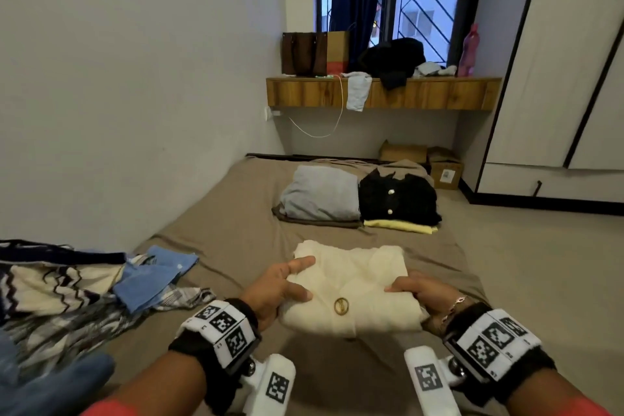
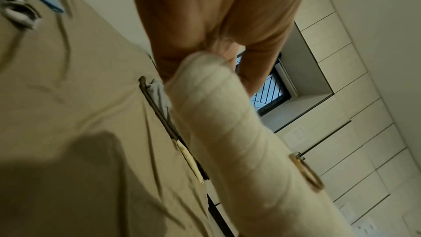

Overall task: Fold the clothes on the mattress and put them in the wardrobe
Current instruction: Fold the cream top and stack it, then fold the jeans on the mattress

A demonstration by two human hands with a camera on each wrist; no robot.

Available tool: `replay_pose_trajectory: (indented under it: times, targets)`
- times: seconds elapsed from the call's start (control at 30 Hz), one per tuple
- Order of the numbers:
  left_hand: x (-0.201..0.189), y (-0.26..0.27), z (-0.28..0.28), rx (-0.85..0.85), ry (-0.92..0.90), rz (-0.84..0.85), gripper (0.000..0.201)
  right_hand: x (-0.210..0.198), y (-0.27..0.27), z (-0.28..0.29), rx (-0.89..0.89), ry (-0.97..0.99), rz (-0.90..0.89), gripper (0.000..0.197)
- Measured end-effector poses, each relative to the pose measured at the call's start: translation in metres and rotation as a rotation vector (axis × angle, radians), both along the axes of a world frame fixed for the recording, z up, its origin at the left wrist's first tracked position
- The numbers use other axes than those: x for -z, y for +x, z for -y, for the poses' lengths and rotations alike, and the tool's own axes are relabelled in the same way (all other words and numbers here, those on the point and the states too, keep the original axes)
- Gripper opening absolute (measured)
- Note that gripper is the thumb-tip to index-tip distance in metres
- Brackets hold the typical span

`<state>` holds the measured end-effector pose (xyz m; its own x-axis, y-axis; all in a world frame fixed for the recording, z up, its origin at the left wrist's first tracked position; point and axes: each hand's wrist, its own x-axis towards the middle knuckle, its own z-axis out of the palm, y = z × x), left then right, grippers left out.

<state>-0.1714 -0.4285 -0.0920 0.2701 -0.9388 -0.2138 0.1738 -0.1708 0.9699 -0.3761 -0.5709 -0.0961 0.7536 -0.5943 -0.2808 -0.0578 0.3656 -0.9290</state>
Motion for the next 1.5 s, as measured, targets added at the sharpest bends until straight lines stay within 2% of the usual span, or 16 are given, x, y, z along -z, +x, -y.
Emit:
replay_pose_trajectory:
  times: [0.13, 0.3, 0.4, 0.6, 0.7, 0.8, 0.87, 0.97, 1.0, 1.1, 1.13, 1.27, 1.37, 1.5]
  targets:
    - [0.003, 0.035, 0.071, -0.009, 0.022, 0.066, 0.067, 0.002, 0.035, 0.067, -0.023, -0.063, -0.031, 0.059]
    - [0.024, 0.076, 0.209, -0.033, -0.016, 0.154, 0.065, 0.017, 0.072, 0.189, 0.015, -0.143, -0.015, 0.05]
    - [0.028, 0.086, 0.298, -0.046, -0.061, 0.203, 0.065, 0.021, 0.086, 0.274, 0.109, -0.243, -0.072, 0.043]
    - [-0.002, 0.091, 0.441, -0.095, -0.239, 0.229, 0.067, -0.01, 0.101, 0.407, 0.342, -0.433, -0.116, 0.052]
    - [0.022, 0.093, 0.494, -0.108, -0.181, 0.257, 0.064, 0.014, 0.1, 0.459, 0.411, -0.471, -0.308, 0.049]
    - [0.076, 0.092, 0.515, -0.082, -0.003, 0.318, 0.06, 0.067, 0.101, 0.477, 0.307, -0.476, -0.575, 0.047]
    - [0.107, 0.09, 0.521, -0.057, 0.07, 0.328, 0.059, 0.098, 0.1, 0.483, 0.284, -0.487, -0.639, 0.052]
    - [0.122, 0.089, 0.523, -0.059, 0.096, 0.365, 0.058, 0.118, 0.099, 0.483, 0.35, -0.419, -0.556, 0.056]
    - [0.122, 0.086, 0.525, -0.054, 0.097, 0.359, 0.058, 0.119, 0.098, 0.484, 0.37, -0.36, -0.505, 0.051]
    - [0.105, 0.079, 0.505, -0.054, 0.117, 0.318, 0.055, 0.104, 0.083, 0.464, 0.423, -0.164, -0.312, 0.019]
    - [0.096, 0.075, 0.489, -0.059, 0.131, 0.304, 0.053, 0.1, 0.074, 0.455, 0.451, -0.092, -0.257, 0.022]
    - [0.065, 0.058, 0.393, -0.005, 0.195, 0.307, 0.03, 0.089, 0.032, 0.386, 0.612, 0.04, -0.246, 0.03]
    - [0.049, 0.051, 0.298, 0.003, 0.279, 0.35, 0.024, 0.085, 0.014, 0.31, 0.536, 0.123, -0.222, 0.035]
    - [0.034, 0.046, 0.162, -0.055, 0.356, 0.348, 0.023, 0.077, 0.013, 0.188, 0.4, 0.125, -0.269, 0.018]
